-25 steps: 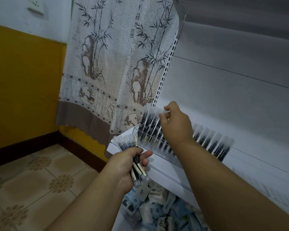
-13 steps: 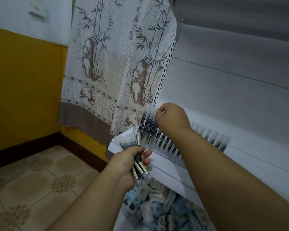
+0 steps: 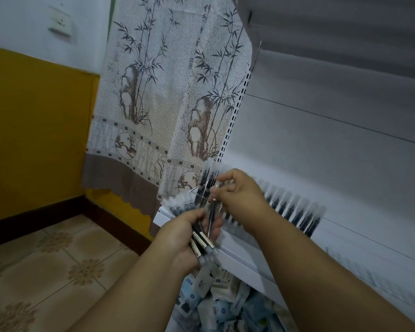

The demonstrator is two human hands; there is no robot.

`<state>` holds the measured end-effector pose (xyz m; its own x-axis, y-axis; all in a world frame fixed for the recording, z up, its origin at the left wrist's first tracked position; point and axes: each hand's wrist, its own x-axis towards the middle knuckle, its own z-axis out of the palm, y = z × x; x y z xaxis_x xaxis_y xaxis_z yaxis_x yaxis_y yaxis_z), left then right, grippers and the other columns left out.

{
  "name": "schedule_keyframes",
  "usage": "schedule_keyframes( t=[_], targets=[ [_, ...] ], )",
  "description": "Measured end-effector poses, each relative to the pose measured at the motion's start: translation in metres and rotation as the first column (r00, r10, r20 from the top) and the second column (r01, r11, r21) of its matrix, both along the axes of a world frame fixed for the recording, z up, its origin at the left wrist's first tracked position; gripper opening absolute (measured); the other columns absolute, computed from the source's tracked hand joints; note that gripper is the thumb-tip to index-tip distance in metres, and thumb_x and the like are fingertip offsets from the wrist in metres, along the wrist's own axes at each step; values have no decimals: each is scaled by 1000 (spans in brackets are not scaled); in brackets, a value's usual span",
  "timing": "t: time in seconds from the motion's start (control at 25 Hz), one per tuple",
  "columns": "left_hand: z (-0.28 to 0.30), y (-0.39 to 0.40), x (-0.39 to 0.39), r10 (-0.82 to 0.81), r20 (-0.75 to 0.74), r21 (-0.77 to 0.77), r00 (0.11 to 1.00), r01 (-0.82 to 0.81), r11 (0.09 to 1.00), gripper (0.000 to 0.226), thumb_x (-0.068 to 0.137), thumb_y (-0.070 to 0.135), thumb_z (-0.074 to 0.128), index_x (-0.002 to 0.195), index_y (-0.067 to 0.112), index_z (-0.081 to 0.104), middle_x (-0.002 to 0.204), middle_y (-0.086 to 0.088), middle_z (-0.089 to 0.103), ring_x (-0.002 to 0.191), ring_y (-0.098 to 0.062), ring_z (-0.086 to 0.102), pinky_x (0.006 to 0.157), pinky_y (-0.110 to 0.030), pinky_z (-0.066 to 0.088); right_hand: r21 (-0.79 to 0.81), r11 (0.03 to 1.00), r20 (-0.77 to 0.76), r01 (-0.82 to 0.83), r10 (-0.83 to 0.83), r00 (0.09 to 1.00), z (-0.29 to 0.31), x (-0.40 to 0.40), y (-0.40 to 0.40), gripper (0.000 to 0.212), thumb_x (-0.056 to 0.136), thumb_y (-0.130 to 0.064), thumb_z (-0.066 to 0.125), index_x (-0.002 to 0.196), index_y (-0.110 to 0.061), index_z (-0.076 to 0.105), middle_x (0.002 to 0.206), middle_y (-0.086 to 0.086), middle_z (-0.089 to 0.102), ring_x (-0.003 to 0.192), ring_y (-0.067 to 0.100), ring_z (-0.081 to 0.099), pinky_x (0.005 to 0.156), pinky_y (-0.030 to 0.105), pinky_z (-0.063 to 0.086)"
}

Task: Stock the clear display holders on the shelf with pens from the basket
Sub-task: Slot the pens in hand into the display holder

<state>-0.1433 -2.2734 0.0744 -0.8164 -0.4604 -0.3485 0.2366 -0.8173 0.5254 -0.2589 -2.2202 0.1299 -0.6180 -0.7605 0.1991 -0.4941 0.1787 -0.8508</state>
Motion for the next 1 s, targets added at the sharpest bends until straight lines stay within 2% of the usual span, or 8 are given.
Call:
schedule_keyframes(
  t=[0.2, 0.36, 0.4, 0.48, 0.56, 0.64, 0.84, 1.0],
  targets=[
    [-8, -2, 1, 37, 52, 28, 998, -39, 999, 24, 98, 18, 54, 88, 1, 67, 67, -13, 71, 36, -15, 59, 33, -21, 43, -262, 943, -23, 206, -220, 975, 16, -17, 8, 20, 92, -28, 67, 106, -30, 53, 87, -1, 73, 54, 11, 52, 60, 31, 46],
    [-5, 2, -5, 78, 11, -35, 997, -77, 996, 25, 94, 14, 59, 81, -3, 71, 71, -12, 70, 44, -11, 52, 34, -17, 42, -192, 963, -195, 191, -228, 954, 0, -12, 12, 14, 97, -31, 58, 109, -30, 51, 82, 1, 67, 62, 16, 58, 59, 31, 49],
    [-3, 0, -6, 118, 16, -68, 993, -116, 991, 18, 94, 11, 59, 88, -3, 67, 71, -13, 71, 43, -10, 52, 34, -18, 41, -89, 979, -411, 185, -205, 888, -4, -11, 14, 10, 100, -32, 51, 109, -30, 52, 84, -1, 65, 66, 18, 59, 61, 32, 51],
    [-1, -3, -9, 166, 25, -118, 986, -162, 980, 11, 95, 8, 57, 93, -2, 61, 68, -12, 71, 41, -9, 50, 34, -18, 40, 74, 976, -845, 204, -47, 533, -13, -13, 18, 20, 101, -26, 44, 116, -26, 57, 93, 1, 64, 73, 24, 60, 63, 35, 52],
    [0, -6, -8, 135, 15, -138, 991, -132, 982, 14, 96, 9, 54, 92, -3, 60, 61, -10, 66, 38, -8, 46, 33, -18, 37, 75, 988, -969, 132, 40, 245, -21, -16, 23, 29, 93, -24, 58, 120, -21, 64, 96, 3, 60, 68, 26, 58, 53, 32, 49],
    [2, -5, -5, 78, -23, -115, 997, -80, 990, 16, 96, 12, 53, 91, -1, 60, 56, -7, 62, 36, -8, 43, 33, -17, 36, 36, 996, -984, 77, 22, 176, -24, -20, 25, 26, 87, -27, 68, 112, -18, 69, 90, 3, 56, 62, 23, 56, 46, 29, 45],
    [-6, -8, 1, 106, -76, -47, 991, -110, 993, 8, 97, 14, 54, 93, 7, 52, 66, -8, 66, 37, -8, 43, 34, -16, 35, -89, 964, -597, 249, -252, 762, -7, -25, 12, 25, 101, -33, 49, 102, -13, 63, 92, 0, 55, 75, 16, 53, 63, 30, 44],
    [-16, -13, 0, 91, -56, -62, 994, -94, 994, 5, 96, 11, 53, 97, 7, 51, 68, -8, 66, 39, -9, 43, 35, -17, 35, -133, 935, -474, 328, -351, 808, -13, -25, -3, 14, 100, -29, 53, 100, -15, 51, 88, 1, 58, 77, 19, 55, 67, 32, 48]
  ],
)
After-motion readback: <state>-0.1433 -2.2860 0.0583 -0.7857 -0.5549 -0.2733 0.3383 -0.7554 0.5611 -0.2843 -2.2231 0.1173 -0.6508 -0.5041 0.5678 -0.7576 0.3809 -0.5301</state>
